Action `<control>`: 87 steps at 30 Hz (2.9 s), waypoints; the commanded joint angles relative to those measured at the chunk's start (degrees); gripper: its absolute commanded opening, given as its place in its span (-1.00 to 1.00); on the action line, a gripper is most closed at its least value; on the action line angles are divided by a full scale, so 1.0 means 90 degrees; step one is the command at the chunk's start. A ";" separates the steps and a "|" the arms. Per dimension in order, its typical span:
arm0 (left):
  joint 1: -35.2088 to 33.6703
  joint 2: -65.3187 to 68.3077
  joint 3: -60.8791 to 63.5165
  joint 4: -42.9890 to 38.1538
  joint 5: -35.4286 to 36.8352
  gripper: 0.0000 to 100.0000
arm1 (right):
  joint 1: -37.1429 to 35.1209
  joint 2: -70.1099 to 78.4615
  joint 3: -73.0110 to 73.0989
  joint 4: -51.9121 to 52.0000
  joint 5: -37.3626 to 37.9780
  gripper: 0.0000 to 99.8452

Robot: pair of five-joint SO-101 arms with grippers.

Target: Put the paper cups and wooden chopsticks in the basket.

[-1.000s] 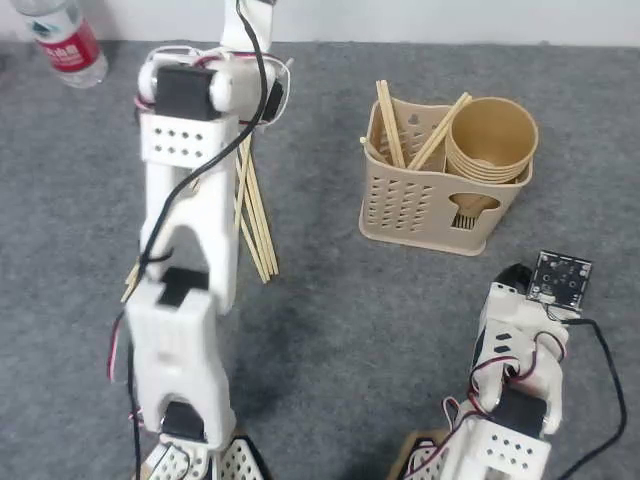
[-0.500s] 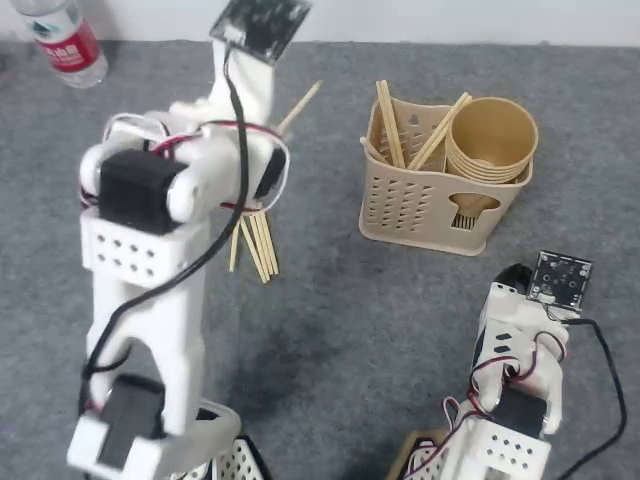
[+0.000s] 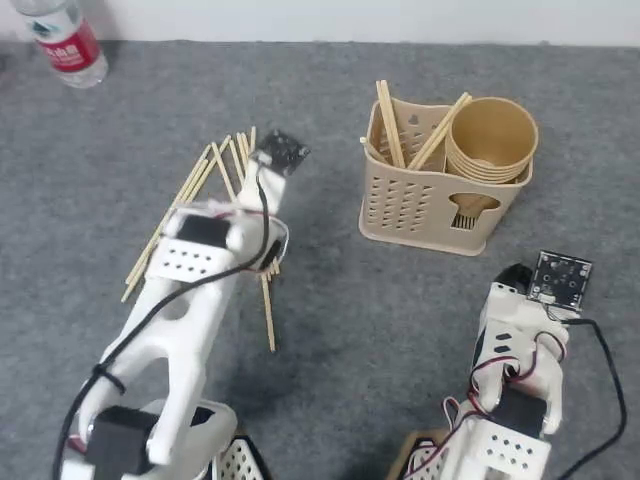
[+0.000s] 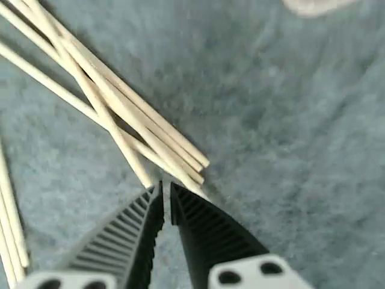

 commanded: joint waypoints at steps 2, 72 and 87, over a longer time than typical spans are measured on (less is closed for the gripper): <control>-0.0352 -0.0020 0.0210 -0.0176 -0.0440 -0.98 | -0.0034 -0.0063 -0.0020 -0.0103 0.0098 -0.98; -0.0625 0.3331 -0.2095 -0.0469 0.2696 -0.97 | -0.0044 -0.0063 -0.0020 -0.0103 0.0098 -0.98; -0.0625 0.3331 -0.2105 -0.0518 0.2696 -0.79 | -0.0044 -0.0063 -0.0020 -0.0103 0.0098 -0.98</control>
